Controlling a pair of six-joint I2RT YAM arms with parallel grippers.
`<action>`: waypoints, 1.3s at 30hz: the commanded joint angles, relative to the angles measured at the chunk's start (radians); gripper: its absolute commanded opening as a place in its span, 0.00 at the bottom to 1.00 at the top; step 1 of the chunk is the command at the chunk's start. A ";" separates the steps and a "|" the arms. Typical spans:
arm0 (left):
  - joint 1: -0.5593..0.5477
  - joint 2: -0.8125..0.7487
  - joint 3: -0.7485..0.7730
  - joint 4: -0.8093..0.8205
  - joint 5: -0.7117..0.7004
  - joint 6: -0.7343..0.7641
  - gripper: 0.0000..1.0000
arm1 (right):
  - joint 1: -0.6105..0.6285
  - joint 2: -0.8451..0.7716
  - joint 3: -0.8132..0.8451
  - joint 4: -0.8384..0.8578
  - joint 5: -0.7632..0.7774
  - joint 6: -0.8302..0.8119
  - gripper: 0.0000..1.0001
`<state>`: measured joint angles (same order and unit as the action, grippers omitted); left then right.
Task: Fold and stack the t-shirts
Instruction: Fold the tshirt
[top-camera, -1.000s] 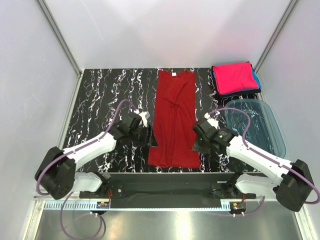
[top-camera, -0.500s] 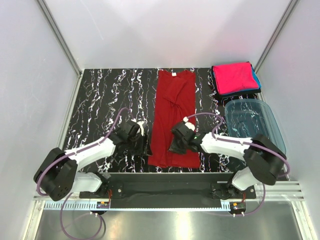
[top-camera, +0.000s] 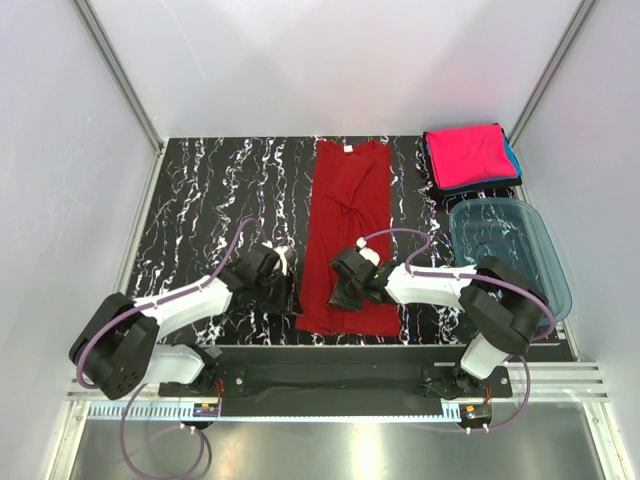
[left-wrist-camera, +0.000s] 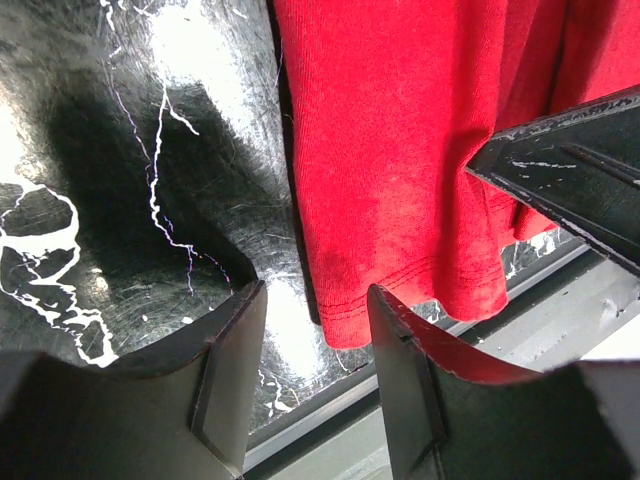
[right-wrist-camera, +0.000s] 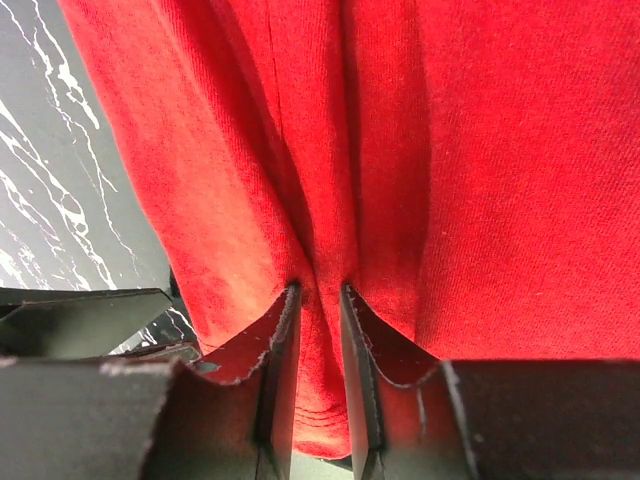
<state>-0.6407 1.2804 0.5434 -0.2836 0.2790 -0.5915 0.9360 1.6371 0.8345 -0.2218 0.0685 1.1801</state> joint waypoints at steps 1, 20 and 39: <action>-0.001 0.007 -0.010 0.053 0.005 0.015 0.49 | 0.020 -0.008 0.029 0.004 0.030 0.023 0.29; -0.001 0.026 -0.017 0.070 0.023 0.013 0.48 | 0.020 -0.033 0.049 -0.087 0.063 0.010 0.27; -0.001 0.096 -0.010 0.096 0.025 0.032 0.12 | 0.021 -0.112 0.051 -0.148 0.142 0.010 0.28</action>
<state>-0.6395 1.3521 0.5308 -0.1852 0.3119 -0.5850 0.9466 1.5593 0.8639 -0.3508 0.1581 1.1824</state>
